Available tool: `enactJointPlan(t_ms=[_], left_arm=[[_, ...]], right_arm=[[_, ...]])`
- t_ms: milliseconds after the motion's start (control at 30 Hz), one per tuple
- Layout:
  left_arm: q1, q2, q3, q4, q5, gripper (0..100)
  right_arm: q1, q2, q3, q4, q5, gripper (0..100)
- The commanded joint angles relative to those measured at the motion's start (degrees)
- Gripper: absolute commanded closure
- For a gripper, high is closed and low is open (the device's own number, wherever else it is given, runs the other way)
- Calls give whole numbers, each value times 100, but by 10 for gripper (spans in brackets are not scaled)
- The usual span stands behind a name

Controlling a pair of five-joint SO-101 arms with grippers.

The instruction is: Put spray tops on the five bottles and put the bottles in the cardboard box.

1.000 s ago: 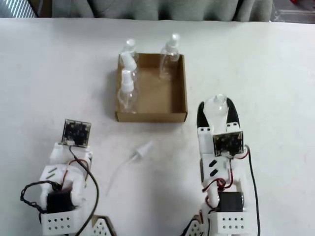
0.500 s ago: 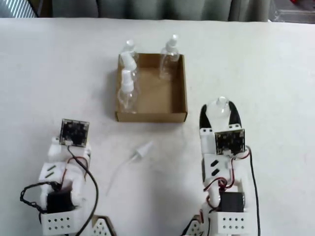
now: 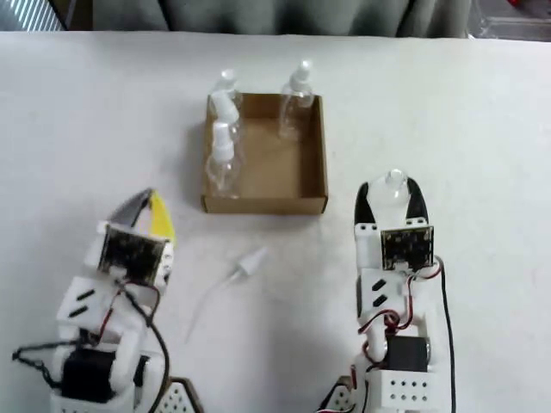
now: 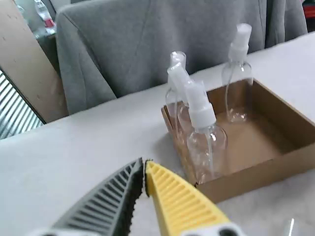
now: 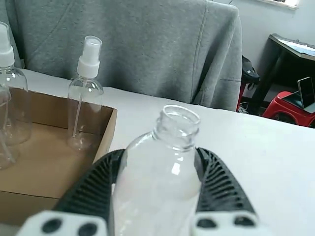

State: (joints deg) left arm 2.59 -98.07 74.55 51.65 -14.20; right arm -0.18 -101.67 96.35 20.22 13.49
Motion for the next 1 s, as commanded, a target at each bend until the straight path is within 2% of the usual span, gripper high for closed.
enactJointPlan(t_ms=[0, 233, 333, 500, 733, 900, 967], left_arm=[[356, 1182, -475, -422, -9, 980], [989, 3371, -492, -1486, -9, 966], [945, 4057, -492, -1811, -9, 872], [989, 4857, -519, -1846, -9, 723], [1182, 5859, -818, -2198, -35, 718], [1341, 7231, -1714, -2110, -35, 718], [1305, 7873, -2277, -1776, -35, 718]], right_arm=[[84, -154, 53, -84, 53, 982], [198, -154, 53, -75, 53, 982], [198, -154, 53, -66, 53, 982], [163, -154, 53, 13, 53, 982], [154, -154, 53, 4, 53, 982], [154, -154, 53, 4, 53, 982], [154, -154, 53, 4, 53, 982]])
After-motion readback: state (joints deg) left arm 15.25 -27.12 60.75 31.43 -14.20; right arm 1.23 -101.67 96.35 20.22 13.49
